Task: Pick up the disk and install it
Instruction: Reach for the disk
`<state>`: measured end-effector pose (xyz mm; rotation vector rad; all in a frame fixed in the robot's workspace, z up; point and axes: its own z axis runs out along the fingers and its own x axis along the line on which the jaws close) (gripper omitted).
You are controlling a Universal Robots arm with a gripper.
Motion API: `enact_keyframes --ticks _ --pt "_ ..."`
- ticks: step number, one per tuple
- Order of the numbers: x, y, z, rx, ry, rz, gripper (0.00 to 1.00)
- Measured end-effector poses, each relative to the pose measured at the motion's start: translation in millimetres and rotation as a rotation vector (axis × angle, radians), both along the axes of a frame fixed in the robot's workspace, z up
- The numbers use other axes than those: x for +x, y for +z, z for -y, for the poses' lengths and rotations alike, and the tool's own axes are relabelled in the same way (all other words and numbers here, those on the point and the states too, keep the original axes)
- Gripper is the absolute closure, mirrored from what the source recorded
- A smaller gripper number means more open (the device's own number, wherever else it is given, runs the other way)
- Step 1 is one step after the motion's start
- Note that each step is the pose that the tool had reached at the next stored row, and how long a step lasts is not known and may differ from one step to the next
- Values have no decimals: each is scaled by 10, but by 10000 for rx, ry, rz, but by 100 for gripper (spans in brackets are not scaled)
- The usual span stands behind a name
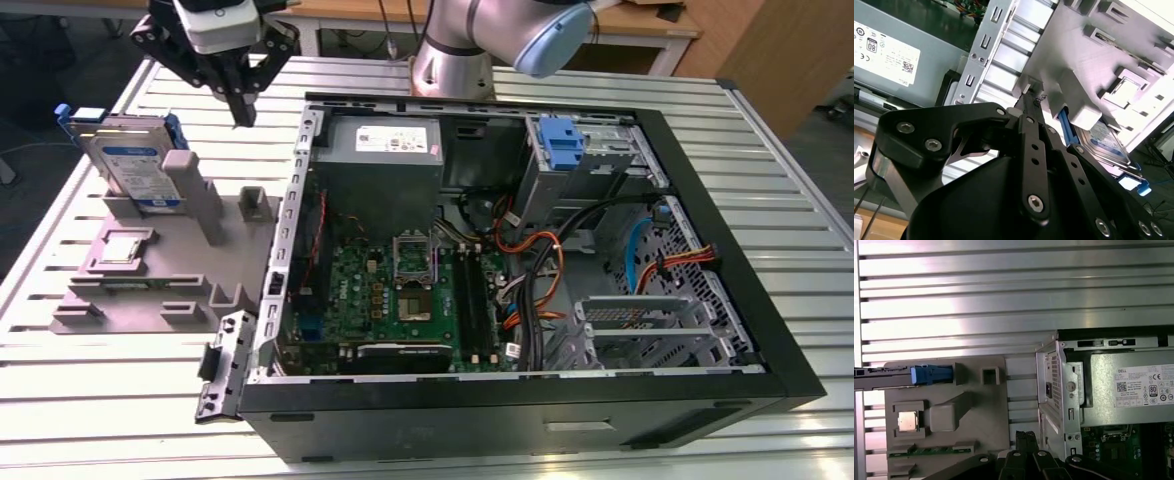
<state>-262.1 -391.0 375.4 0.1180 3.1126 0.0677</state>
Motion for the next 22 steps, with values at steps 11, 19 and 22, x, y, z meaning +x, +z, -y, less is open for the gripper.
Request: enact_keyframes --ticks 11,19,22 --pt "-120 -3 -44 0 0 0 90" --pt "-143 -5 -122 0 -3 0 90" --pt "-173 -5 -136 0 -2 0 90"
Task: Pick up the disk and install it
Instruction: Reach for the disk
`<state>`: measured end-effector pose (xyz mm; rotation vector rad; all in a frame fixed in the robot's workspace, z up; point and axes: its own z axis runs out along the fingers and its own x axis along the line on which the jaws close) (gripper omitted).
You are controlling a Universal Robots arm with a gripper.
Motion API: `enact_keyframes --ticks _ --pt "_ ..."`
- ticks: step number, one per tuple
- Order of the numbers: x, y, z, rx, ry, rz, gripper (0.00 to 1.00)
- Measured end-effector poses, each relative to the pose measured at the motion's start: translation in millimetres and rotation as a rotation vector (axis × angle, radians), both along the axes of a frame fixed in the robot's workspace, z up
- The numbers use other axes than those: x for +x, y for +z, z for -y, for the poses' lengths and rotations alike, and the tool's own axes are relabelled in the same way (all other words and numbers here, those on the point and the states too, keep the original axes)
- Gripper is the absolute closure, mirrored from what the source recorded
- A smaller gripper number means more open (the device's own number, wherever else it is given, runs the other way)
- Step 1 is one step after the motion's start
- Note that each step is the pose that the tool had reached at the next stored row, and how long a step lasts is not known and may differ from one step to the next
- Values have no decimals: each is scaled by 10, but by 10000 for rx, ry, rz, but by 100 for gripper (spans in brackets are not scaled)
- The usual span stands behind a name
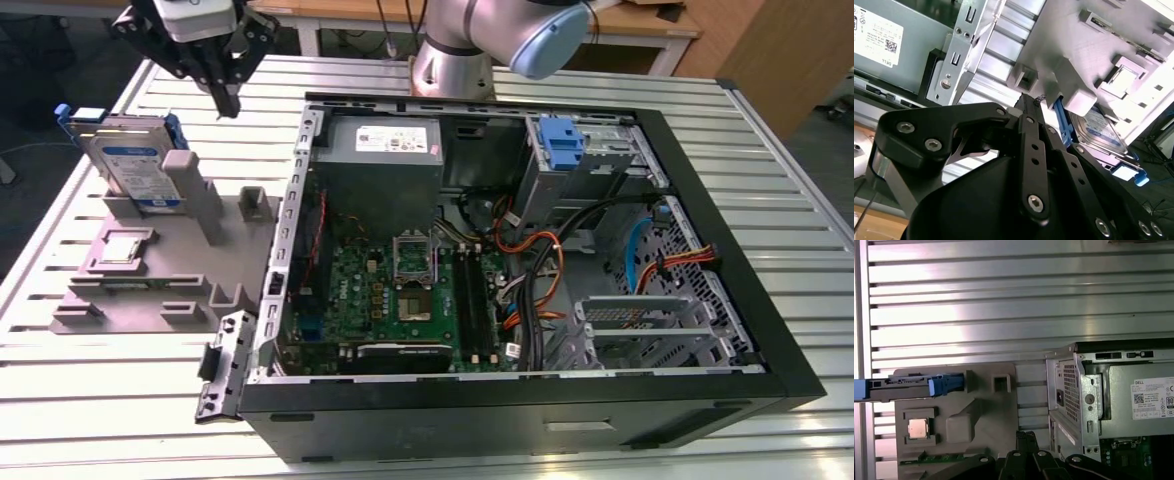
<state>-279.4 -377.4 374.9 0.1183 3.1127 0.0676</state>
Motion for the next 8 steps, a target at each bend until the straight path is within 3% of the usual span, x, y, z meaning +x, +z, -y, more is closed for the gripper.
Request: enact_keyframes --ticks 8 --pt "-180 -9 -67 0 -21 0 90"
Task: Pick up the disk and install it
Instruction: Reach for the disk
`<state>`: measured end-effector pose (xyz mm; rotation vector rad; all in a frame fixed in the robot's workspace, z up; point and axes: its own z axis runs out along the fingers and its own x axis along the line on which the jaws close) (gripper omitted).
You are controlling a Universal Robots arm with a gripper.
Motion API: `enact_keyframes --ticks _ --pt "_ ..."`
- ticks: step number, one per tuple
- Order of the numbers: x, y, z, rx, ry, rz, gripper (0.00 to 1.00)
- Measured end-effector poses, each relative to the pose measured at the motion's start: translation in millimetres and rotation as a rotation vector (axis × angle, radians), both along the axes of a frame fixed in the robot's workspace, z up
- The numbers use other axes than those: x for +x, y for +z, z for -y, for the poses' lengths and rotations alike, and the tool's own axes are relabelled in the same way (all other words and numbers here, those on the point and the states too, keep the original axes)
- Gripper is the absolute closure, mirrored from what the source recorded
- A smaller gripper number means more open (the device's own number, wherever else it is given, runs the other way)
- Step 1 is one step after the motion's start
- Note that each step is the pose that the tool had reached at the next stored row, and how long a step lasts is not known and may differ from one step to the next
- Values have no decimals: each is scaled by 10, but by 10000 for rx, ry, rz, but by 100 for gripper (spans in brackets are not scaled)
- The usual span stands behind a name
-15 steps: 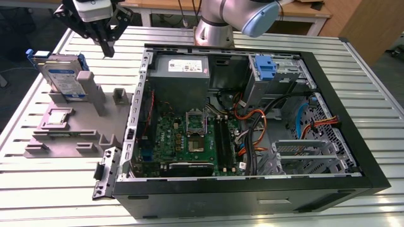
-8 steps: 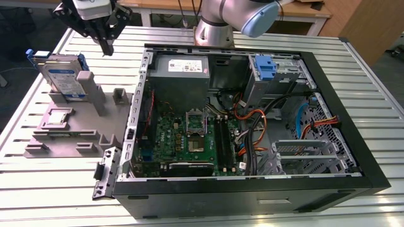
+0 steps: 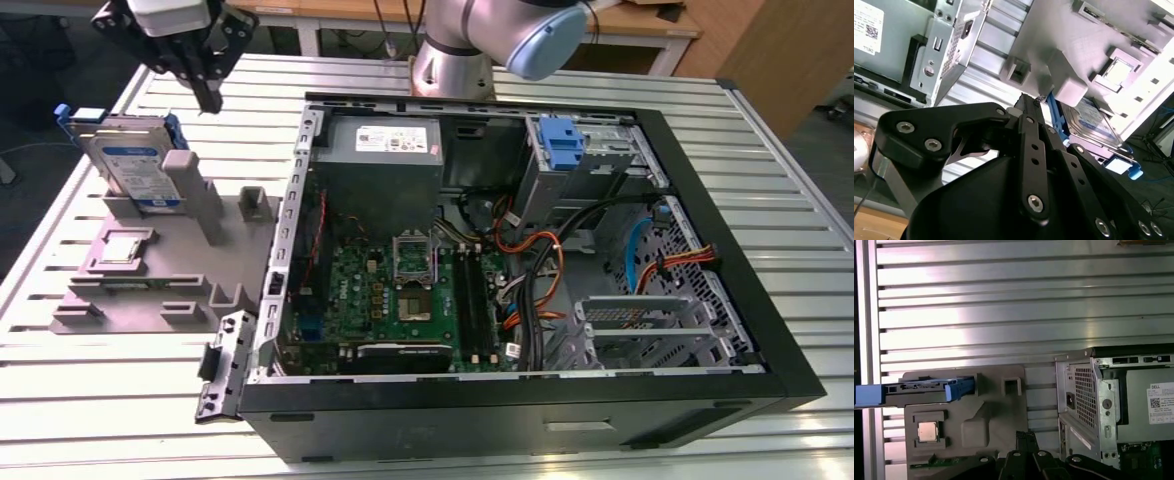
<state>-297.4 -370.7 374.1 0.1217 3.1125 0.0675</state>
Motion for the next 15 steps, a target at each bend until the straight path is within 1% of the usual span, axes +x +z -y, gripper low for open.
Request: enact_keyframes --ticks 2,9,10,15 --pt "-54 -1 -16 0 0 1 90" --pt "-286 -12 -54 1 0 1 90" --pt "-315 -15 -66 0 -1 0 90" --pt "-454 -30 -156 -1 0 -1 90"
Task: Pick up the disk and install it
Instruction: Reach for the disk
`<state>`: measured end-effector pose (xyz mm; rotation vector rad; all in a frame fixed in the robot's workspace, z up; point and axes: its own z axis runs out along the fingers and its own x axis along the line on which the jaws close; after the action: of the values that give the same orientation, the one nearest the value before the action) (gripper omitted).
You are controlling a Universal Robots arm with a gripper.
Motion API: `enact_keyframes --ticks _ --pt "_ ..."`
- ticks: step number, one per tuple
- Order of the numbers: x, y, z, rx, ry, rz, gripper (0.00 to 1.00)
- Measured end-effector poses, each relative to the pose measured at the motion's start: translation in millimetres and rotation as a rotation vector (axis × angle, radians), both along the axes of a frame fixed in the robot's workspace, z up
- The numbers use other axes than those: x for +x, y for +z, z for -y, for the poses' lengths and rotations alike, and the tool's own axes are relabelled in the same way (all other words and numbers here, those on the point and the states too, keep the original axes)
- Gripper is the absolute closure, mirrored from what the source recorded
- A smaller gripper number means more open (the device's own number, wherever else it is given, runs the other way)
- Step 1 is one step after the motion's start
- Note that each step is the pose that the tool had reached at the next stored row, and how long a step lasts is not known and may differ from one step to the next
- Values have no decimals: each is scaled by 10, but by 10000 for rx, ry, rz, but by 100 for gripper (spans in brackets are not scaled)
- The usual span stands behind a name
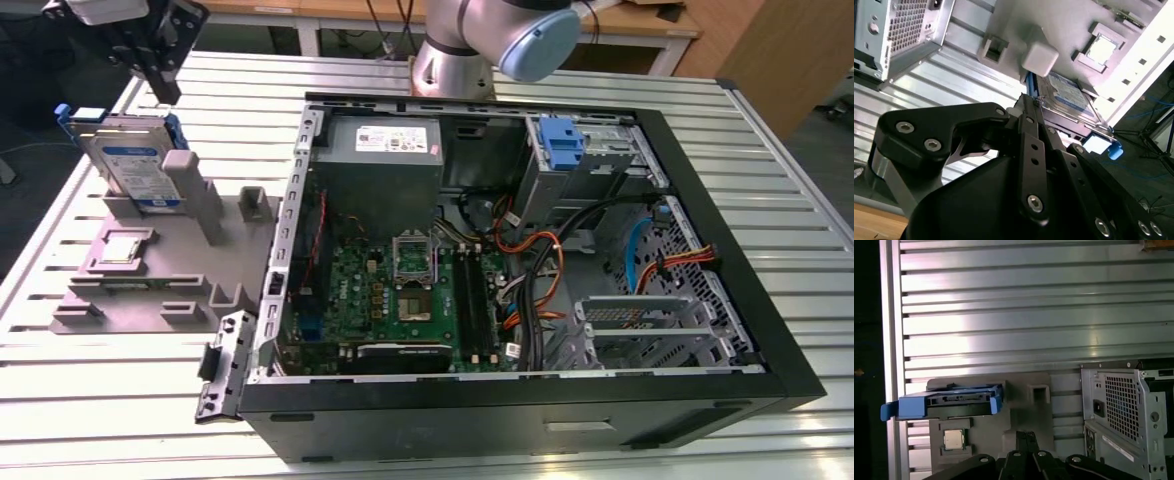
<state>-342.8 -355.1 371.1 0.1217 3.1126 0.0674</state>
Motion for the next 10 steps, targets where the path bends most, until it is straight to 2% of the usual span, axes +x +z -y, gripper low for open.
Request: enact_keyframes --ticks 4,10 --pt "-150 -24 -50 2 -1 0 90" --pt "-378 -64 -88 0 0 -46 90"
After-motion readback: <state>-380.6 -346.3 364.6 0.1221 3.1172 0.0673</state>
